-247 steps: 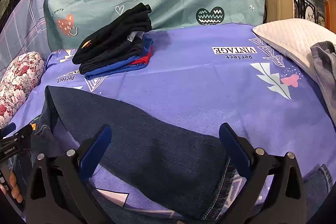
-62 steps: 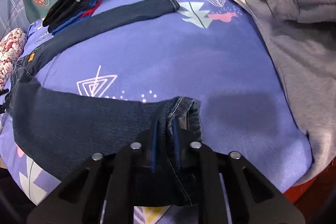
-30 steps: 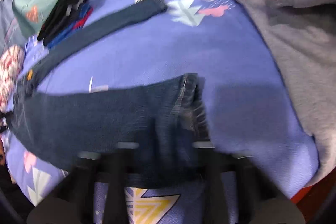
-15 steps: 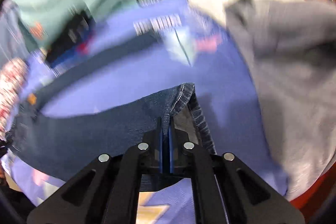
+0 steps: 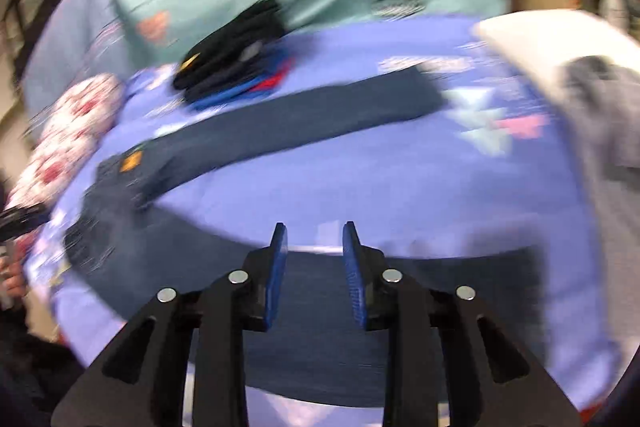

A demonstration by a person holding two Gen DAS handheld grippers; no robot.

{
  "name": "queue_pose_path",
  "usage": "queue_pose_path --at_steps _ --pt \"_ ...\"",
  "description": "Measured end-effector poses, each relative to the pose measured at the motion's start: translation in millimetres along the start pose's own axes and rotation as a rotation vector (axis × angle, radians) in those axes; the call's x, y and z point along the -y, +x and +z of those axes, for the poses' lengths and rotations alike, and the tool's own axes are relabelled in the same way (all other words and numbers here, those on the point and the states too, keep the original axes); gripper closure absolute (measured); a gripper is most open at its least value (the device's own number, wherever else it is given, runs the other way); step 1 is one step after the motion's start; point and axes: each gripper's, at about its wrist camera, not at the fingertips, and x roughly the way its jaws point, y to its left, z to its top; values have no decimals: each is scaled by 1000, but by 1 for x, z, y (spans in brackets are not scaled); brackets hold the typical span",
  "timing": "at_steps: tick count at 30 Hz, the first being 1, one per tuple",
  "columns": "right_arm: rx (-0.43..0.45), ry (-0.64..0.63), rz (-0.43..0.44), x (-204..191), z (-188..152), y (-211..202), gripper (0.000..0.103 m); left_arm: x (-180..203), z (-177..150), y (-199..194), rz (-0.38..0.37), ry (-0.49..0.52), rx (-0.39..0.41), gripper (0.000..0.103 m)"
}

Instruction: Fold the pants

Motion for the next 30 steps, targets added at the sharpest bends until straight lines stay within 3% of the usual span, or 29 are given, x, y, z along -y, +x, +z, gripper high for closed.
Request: queue_pose_path --at_steps 4,7,9,11,13,16,17,20,25,30 --pt "-130 25 5 3 -13 46 71 -28 -20 56 1 -84 -165 36" --pt "-209 88 -10 29 -30 67 69 -37 -28 46 -32 -61 -133 36" --pt "-191 152 44 39 -27 61 69 -41 -31 41 -37 -67 -130 36" --pt "-171 140 8 38 -22 55 67 -43 -27 36 -46 -81 -134 36" --pt "-155 114 26 31 -16 51 67 -41 -18 28 -72 -76 -121 35" --pt "-118 57 40 19 -9 47 57 -35 11 11 -20 -42 -32 21" --pt "-106 37 40 14 -4 45 55 -38 20 8 -4 -43 -13 12" --pt "-106 14 37 4 -1 51 52 -61 58 11 33 -65 -2 11" --pt "-127 22 38 -3 -6 74 52 -116 114 60 -26 -188 -83 11" --pt "-128 28 20 -5 -4 79 52 -129 145 102 -75 -244 -132 11"
